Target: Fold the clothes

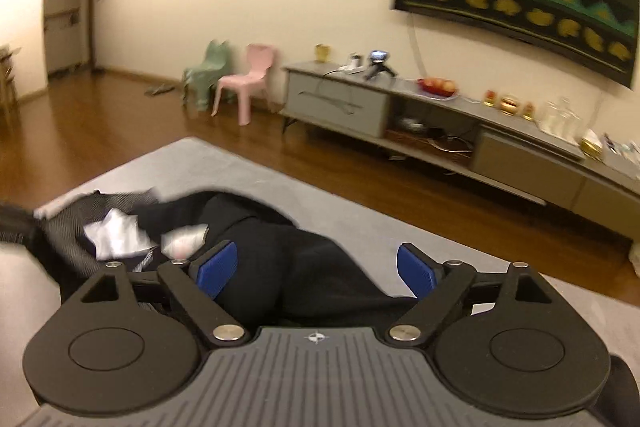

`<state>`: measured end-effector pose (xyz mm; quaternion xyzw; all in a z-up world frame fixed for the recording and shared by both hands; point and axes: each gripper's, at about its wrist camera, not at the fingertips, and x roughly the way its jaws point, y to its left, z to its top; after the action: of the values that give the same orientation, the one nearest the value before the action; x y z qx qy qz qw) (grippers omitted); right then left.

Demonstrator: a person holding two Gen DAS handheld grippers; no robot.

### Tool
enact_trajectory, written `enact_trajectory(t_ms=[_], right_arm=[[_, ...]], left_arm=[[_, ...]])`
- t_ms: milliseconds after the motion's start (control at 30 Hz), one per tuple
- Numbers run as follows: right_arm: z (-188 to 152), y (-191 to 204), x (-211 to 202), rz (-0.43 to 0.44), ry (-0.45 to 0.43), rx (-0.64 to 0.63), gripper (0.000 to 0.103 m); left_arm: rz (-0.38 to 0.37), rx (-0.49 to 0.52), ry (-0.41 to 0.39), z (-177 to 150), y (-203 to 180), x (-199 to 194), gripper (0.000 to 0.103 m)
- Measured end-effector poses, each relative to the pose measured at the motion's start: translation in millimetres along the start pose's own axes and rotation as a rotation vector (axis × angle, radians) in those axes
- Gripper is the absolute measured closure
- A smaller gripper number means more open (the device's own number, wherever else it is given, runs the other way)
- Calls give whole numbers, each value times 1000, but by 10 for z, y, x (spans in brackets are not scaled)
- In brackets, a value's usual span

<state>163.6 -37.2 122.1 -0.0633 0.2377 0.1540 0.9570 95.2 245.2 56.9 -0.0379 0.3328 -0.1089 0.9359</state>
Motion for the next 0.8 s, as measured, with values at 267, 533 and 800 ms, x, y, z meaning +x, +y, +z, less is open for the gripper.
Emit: enact_trajectory(t_ms=[267, 533, 800], right_arm=[[-176, -573, -433, 81, -67, 192, 10], [-1269, -1564, -886, -204, 153, 268, 8], [-2127, -2164, -1045, -377, 239, 463, 8]], left_arm=[[68, 275, 1, -56, -436, 203, 70], [55, -464, -21, 16, 681, 242, 98], [187, -394, -5, 49, 621, 130, 74]])
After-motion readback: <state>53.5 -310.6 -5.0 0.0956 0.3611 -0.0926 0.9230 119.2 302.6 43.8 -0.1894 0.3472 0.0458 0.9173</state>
